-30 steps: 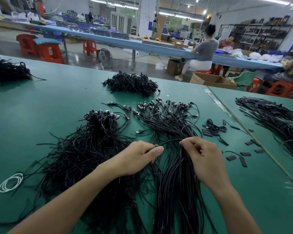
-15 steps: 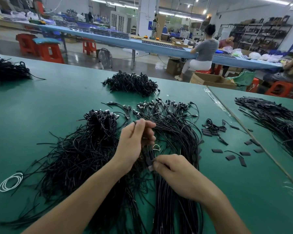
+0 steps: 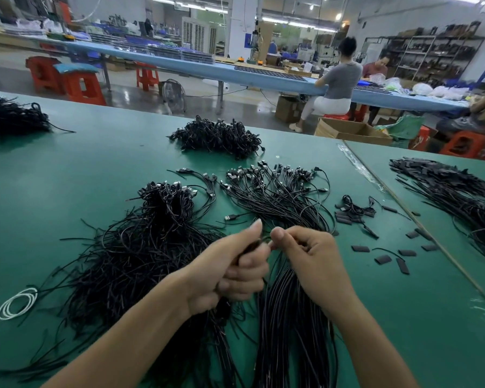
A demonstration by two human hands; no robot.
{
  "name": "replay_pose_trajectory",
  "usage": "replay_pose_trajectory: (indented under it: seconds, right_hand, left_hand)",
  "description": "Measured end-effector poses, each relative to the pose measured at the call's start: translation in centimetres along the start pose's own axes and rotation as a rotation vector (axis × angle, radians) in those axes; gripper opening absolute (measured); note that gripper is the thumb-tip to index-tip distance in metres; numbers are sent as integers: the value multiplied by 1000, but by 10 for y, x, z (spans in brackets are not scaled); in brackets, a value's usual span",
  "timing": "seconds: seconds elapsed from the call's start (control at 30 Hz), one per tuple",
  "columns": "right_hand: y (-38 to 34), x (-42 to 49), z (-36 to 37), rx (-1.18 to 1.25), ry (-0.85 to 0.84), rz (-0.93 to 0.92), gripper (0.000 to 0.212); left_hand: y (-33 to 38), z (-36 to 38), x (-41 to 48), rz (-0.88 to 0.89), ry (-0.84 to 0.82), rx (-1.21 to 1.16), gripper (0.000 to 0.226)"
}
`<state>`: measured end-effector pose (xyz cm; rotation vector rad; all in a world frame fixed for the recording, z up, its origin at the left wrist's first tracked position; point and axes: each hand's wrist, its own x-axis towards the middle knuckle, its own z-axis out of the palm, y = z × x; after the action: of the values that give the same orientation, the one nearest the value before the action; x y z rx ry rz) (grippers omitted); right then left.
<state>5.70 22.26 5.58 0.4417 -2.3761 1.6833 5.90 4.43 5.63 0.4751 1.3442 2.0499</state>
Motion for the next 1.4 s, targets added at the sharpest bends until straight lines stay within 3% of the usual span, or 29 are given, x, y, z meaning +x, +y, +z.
replay_pose_trajectory:
  seconds: [0.1,0.2,0.27,0.33,0.4,0.47,0.63,0.77,0.83,0.9,1.0,1.07,1.17,1.3,1.4]
  right_hand:
    - [0,-5,11,-76,-113,53,37]
    - [-1,-13,17,-227,-262,65,38]
    - [-2,-17,16,-338,-363,69,34]
    - [-5,-16,11,-436,-388,47,30]
    - [-10,-13,5,-470,-325,4,29]
    - [-12,-9,-1,-488,-224,-29,20]
    - [-9,-1,-15,-409,-27,-131,23]
    - [-5,1,-7,-131,21,-129,21]
    - [-2,-1,4,-13,1,-90,26]
    - [2,-6,16,-2,-72,-52,32]
    - [2,-15,31,-107,-196,22,33]
    - [2,-20,34,-229,-311,41,32]
    - [1,-23,28,-439,-406,12,19]
    - [-8,-21,10,-471,-344,-62,24]
    - [-9,-17,-3,-425,-232,-110,19]
  left_hand:
    - [10,-1,4,158,-32,-258,47]
    - [9,-1,15,372,182,-317,43]
    - [2,-7,22,486,342,-104,41]
    - [-8,-15,26,567,520,398,36]
    - [-16,-18,24,533,503,769,29]
    - [-22,-16,21,430,392,879,35]
    - [-20,-4,13,101,335,582,60]
    - [-4,0,2,19,33,30,52]
    - [4,2,-1,47,-105,-193,46]
    - [11,7,1,138,-111,-300,41]
    - [14,13,8,325,124,-371,38]
    - [10,8,15,449,316,-201,36]
    - [-1,-2,21,514,500,295,29]
    - [-13,-10,18,379,518,820,26]
    - [-13,-6,15,231,412,864,39]
